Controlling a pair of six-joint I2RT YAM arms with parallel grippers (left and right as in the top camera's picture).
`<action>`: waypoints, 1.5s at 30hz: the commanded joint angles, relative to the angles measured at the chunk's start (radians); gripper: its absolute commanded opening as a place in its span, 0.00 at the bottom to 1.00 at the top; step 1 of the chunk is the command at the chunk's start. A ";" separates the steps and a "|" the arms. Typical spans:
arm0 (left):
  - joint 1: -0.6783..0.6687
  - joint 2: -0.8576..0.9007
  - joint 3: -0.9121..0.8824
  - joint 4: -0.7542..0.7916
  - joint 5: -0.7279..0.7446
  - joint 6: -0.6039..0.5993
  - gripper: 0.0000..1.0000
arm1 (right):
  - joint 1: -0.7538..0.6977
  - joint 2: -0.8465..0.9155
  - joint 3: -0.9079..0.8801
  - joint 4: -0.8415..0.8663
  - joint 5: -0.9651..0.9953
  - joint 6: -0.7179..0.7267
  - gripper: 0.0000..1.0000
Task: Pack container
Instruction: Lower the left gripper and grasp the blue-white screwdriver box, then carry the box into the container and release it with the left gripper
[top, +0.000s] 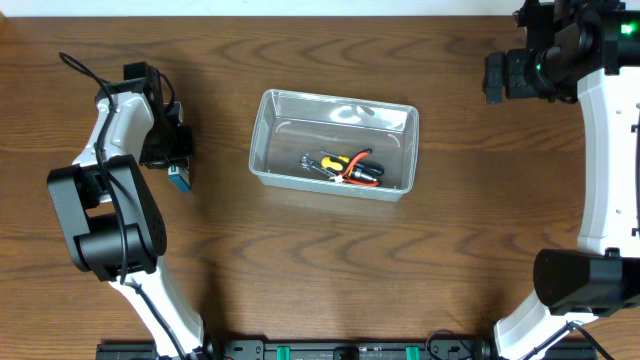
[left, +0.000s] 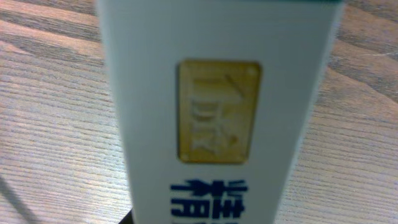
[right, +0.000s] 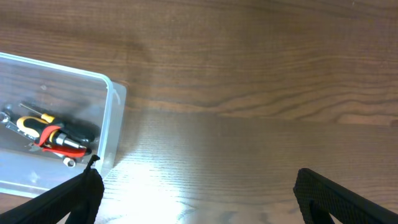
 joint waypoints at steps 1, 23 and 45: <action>-0.005 -0.081 0.011 -0.008 -0.008 -0.002 0.06 | -0.001 0.000 -0.001 -0.002 -0.003 -0.010 0.99; -0.512 -0.541 0.011 0.149 -0.008 0.545 0.06 | -0.001 0.000 -0.001 0.001 -0.004 -0.010 0.99; -0.721 -0.140 0.011 0.177 0.000 0.545 0.06 | -0.001 0.000 -0.001 -0.001 -0.003 -0.025 0.99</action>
